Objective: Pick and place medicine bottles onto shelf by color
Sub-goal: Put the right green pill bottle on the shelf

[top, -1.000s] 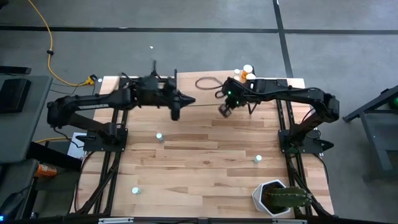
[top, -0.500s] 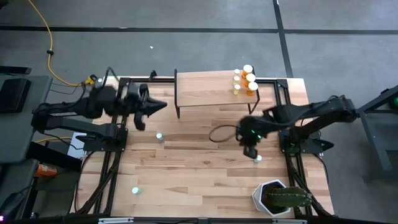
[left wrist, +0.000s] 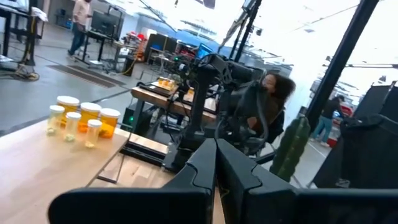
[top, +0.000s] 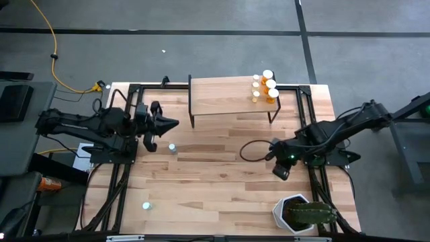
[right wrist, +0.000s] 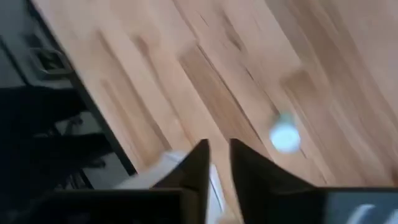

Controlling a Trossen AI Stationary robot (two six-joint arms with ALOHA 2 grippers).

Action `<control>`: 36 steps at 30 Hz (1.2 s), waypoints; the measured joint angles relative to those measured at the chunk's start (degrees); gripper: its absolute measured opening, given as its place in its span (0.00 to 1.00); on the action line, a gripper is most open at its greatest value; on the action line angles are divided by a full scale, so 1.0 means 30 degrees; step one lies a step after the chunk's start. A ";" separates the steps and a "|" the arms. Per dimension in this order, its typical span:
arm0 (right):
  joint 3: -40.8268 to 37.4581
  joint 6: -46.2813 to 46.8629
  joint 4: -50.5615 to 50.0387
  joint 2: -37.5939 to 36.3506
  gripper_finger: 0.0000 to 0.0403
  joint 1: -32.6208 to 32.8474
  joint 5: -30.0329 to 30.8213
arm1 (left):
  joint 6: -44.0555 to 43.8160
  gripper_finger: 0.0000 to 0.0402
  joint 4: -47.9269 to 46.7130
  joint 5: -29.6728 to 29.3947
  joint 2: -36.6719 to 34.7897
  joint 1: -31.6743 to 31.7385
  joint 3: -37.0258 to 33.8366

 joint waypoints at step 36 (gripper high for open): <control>-0.5809 0.9328 0.2854 0.2631 0.76 0.1282 0.1292 | -0.0676 0.00 -0.0011 0.0007 -0.0059 0.0000 0.0011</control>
